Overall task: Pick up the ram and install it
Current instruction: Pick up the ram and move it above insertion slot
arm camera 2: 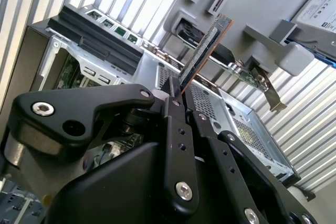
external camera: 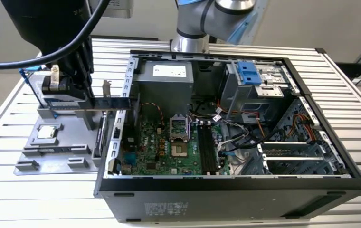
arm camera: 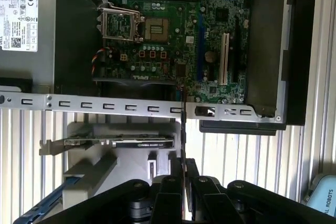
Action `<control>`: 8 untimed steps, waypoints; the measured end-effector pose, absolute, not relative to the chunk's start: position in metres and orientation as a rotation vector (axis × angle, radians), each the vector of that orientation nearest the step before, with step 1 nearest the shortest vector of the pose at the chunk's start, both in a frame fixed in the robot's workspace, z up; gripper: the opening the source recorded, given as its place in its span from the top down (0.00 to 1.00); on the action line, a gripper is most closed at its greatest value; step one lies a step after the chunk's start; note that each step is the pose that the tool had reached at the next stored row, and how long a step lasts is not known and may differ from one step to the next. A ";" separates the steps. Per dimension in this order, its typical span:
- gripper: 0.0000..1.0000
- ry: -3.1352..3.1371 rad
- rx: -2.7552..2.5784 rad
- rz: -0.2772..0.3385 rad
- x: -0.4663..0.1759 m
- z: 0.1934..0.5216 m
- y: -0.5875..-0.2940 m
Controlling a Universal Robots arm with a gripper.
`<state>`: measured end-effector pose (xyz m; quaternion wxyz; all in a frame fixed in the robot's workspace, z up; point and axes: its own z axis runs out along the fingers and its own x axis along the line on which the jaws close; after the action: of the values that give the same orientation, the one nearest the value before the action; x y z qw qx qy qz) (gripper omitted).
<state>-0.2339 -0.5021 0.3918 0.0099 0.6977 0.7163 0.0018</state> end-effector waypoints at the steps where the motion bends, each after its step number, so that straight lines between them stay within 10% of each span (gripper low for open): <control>1: 1.00 2.236 2.178 0.006 -0.233 0.392 -0.502; 8: 1.00 2.236 2.178 0.006 -0.227 0.392 -0.502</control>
<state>-0.2274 -0.5020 0.3918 0.0100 0.6977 0.7163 0.0018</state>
